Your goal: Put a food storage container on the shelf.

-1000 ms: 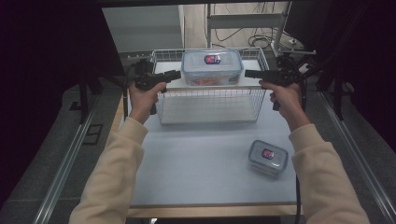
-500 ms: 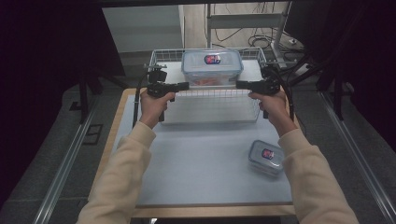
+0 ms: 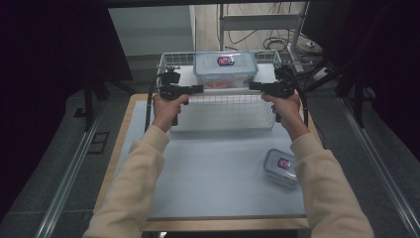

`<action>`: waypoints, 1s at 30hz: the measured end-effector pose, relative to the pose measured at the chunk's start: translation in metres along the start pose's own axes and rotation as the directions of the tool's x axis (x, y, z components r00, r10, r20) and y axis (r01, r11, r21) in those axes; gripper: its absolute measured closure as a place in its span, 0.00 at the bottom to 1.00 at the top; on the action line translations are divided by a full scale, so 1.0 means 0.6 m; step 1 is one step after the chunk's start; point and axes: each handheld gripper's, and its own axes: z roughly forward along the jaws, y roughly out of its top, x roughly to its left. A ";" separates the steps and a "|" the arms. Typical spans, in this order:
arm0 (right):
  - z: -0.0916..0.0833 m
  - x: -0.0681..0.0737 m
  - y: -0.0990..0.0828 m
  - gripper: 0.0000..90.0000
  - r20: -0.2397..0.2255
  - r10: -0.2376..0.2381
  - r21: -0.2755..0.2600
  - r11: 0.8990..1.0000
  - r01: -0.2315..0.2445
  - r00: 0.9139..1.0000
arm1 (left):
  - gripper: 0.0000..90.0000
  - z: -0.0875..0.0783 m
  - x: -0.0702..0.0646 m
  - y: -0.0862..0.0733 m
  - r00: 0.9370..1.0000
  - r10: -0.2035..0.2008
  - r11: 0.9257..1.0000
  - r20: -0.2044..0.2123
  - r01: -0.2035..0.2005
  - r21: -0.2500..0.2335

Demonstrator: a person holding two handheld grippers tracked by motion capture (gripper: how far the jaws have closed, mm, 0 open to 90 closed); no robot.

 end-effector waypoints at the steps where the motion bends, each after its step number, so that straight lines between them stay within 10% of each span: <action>1: 0.000 0.000 0.000 0.99 0.000 0.001 0.000 1.000 -0.001 1.000 | 1.00 0.000 0.000 0.000 1.000 0.000 1.000 0.000 0.000 0.001; 15: -0.033 0.009 -0.014 0.99 -0.011 -0.017 -0.013 1.000 0.017 1.000 | 1.00 -0.022 -0.005 -0.010 1.000 -0.004 1.000 -0.011 0.003 -0.014; 30: -0.109 0.015 -0.118 0.99 -0.070 -0.077 0.024 0.997 0.079 0.995 | 1.00 -0.102 -0.032 -0.134 0.999 0.026 1.000 0.037 -0.026 -0.008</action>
